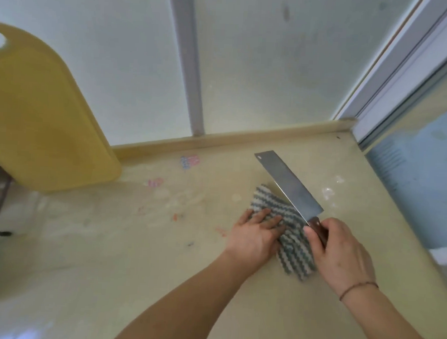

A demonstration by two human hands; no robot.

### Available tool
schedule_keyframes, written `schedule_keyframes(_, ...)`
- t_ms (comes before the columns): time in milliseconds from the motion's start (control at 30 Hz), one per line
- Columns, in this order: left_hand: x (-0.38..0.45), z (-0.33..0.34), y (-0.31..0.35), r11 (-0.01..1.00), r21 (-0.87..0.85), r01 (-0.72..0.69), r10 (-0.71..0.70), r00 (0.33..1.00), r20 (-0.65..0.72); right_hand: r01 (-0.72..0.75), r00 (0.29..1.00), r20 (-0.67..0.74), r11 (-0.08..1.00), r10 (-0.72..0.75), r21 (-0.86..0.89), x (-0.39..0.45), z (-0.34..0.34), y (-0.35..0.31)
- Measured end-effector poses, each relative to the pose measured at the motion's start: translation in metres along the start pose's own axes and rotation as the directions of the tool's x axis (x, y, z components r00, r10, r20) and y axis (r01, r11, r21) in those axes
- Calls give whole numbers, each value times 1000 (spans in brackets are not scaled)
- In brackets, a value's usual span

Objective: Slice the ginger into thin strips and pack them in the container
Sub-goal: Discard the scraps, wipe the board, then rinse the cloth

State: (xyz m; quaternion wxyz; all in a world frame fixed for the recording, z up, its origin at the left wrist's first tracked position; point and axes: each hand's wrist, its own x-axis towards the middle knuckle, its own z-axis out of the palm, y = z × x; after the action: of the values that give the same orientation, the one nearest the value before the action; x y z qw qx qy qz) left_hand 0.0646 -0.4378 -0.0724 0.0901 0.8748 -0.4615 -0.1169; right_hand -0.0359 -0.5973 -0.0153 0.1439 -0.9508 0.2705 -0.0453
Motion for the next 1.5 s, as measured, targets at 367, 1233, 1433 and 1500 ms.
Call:
schedule_keyframes(367, -134, -19, -135, 960, -37, 277, -276, 923, -267, 419, 907, 75, 905, -414, -72, 40, 41, -56)
schedule_keyframes(1233, -236, 17, -65, 982, -104, 159, -182, 940, -287, 794, 578, 41, 573, -815, 202, -72, 81, -147)
schedule_keyframes(1433, -87, 24, 53, 999, 16, 37, -37, 999, -8, 498, 857, 80, 858, -509, 123, -73, 47, -5)
schedule_keyframes(1500, -68, 18, 63, 998, 47, 40, -43, 998, 54, 484, 854, 177, 872, -490, 79, -68, 45, 18)
